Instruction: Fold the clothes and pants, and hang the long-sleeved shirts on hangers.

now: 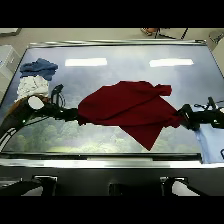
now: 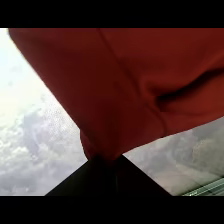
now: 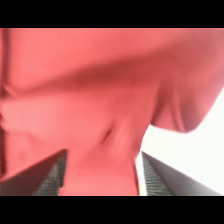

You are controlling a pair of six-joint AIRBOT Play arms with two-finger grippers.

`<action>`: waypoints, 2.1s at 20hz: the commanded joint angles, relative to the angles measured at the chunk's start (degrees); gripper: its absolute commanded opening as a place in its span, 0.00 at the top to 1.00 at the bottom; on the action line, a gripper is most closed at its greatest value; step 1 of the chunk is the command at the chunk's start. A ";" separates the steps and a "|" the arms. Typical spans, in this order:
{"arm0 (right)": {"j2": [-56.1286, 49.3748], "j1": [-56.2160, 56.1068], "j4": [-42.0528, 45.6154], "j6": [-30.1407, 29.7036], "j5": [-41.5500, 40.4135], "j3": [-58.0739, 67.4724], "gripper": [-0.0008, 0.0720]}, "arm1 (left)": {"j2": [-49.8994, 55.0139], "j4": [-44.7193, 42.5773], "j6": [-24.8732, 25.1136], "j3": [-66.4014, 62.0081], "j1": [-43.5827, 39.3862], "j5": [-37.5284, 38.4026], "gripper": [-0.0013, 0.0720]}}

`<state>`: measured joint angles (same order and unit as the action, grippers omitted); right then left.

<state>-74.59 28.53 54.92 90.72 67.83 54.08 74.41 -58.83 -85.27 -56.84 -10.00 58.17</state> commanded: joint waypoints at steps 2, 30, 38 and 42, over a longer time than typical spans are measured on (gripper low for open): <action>-0.17 -0.63 4.68 -5.20 14.71 -4.92 0.20 | 0.55 -0.15 -0.02 0.26 -2.32 -1.97 0.95; 17.64 -21.79 22.62 -5.97 -9.07 68.15 0.94 | -13.29 1.55 5.79 -70.31 3.78 -2.93 0.95; 23.56 -21.79 18.34 -4.15 -16.83 67.80 0.94 | -25.46 2.99 5.81 -62.42 3.85 -18.97 0.95; 19.47 -21.79 17.49 0.00 -2.45 67.47 0.94 | -22.40 -5.01 3.13 -57.96 3.85 -13.66 0.95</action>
<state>-52.90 6.76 73.30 87.55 56.45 121.56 50.92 -58.52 -79.96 -117.54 -6.20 42.33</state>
